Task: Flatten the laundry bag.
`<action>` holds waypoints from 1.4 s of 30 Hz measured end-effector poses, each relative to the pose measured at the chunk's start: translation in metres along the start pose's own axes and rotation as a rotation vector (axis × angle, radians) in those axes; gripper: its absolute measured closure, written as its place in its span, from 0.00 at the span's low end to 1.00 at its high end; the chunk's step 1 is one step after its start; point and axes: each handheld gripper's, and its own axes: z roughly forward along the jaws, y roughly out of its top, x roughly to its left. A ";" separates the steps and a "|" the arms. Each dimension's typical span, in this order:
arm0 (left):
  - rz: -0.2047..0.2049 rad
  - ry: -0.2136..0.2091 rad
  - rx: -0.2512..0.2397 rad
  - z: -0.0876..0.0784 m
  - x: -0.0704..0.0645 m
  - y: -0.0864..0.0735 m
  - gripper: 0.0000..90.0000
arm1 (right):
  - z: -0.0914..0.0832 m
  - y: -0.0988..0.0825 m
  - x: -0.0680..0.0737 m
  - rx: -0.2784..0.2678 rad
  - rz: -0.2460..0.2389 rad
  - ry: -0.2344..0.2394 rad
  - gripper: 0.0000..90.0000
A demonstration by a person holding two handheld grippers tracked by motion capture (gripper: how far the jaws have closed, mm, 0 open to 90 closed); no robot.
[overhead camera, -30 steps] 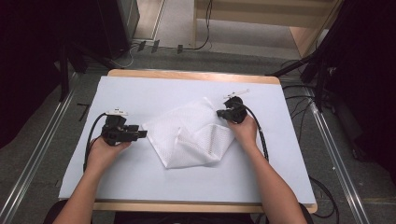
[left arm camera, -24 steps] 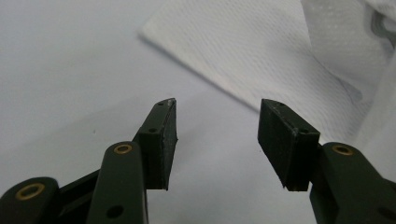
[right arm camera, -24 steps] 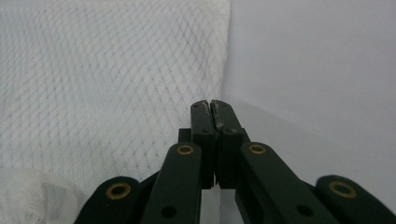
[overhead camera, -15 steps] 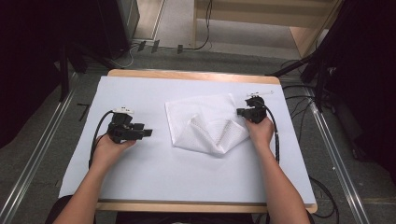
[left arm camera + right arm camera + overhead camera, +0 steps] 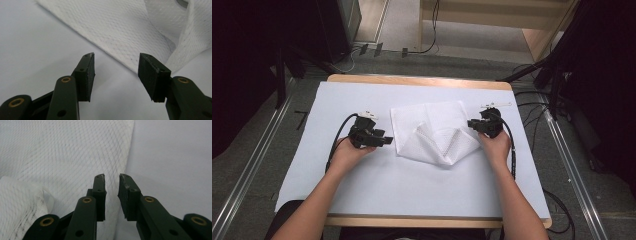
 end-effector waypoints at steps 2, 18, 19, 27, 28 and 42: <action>-0.001 0.001 0.000 0.006 -0.001 0.002 0.54 | 0.000 -0.004 0.000 0.006 0.004 0.004 0.85; -0.013 0.033 0.009 0.031 -0.010 0.006 0.52 | -0.014 -0.024 -0.003 0.044 0.007 0.007 0.84; -0.012 0.041 -0.002 0.033 -0.012 0.005 0.52 | -0.014 -0.024 -0.002 0.044 0.007 0.006 0.84; 0.027 0.117 -0.020 0.034 -0.020 0.000 0.84 | -0.011 -0.025 0.009 0.042 -0.023 0.009 0.84; 0.019 0.105 -0.023 0.034 -0.019 0.000 0.88 | -0.011 -0.025 0.009 0.041 -0.028 0.015 0.84; -0.057 0.022 -0.010 0.030 -0.008 0.000 1.00 | -0.008 -0.021 0.020 0.077 -0.043 0.066 1.00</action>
